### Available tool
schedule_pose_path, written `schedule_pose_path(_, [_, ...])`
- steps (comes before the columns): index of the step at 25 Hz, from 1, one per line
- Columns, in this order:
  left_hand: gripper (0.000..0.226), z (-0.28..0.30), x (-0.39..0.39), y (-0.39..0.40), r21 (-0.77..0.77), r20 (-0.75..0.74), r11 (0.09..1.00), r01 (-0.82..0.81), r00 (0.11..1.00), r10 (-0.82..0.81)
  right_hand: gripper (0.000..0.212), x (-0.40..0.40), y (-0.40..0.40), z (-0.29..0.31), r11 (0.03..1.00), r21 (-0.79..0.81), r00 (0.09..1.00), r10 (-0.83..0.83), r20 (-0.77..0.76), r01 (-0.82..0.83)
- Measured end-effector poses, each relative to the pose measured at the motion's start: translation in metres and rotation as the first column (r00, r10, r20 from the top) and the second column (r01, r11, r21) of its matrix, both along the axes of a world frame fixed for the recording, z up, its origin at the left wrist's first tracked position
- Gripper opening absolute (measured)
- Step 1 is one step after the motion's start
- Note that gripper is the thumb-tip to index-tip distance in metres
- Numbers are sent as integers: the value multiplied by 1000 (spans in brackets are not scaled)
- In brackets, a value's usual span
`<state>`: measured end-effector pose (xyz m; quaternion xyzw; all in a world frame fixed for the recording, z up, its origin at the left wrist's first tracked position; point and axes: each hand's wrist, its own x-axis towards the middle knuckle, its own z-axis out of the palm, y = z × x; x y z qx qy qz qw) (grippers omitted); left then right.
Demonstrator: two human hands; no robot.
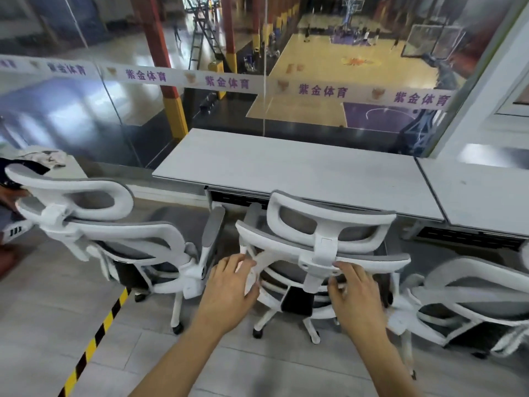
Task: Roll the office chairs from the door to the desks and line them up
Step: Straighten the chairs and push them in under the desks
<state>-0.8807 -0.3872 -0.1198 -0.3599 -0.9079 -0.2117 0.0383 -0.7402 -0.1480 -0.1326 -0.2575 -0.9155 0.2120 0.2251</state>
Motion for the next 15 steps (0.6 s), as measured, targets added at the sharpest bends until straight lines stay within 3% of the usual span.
schedule_pose_path(9, [32, 20, -28, -210, 4, -75, 989, -146, 986, 146, 28, -104, -239, 17, 957, -35, 956, 284, -71, -287])
schedule_pose_path(15, [32, 12, -94, -300, 40, -11, 964, -265, 964, 265, 32, -200, -332, 22, 894, -25, 893, 444, -66, -447])
